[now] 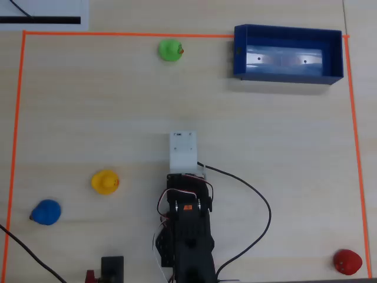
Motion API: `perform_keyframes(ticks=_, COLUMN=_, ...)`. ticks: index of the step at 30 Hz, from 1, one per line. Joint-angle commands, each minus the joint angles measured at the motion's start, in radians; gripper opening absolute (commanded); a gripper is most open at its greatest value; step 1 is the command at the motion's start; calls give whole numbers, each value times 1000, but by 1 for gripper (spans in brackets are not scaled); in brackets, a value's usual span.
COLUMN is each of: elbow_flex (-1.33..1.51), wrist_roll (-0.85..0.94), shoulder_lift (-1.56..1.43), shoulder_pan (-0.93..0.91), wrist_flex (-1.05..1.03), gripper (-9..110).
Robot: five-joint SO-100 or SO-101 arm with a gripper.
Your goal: Grasp green duck and put it into box.
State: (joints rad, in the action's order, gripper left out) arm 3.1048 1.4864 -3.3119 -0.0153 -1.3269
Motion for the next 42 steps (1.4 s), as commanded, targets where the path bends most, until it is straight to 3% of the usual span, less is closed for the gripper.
perform_keyframes(ticks=1, elbow_flex=6, wrist_roll=0, shoulder_lift=2, shoulder_pan=-9, wrist_flex=-6, gripper=1)
perform_keyframes(ticks=42, elbow_flex=6, wrist_roll=-2, shoulder_lift=0, shoulder_pan=-9, wrist_flex=-5, gripper=1)
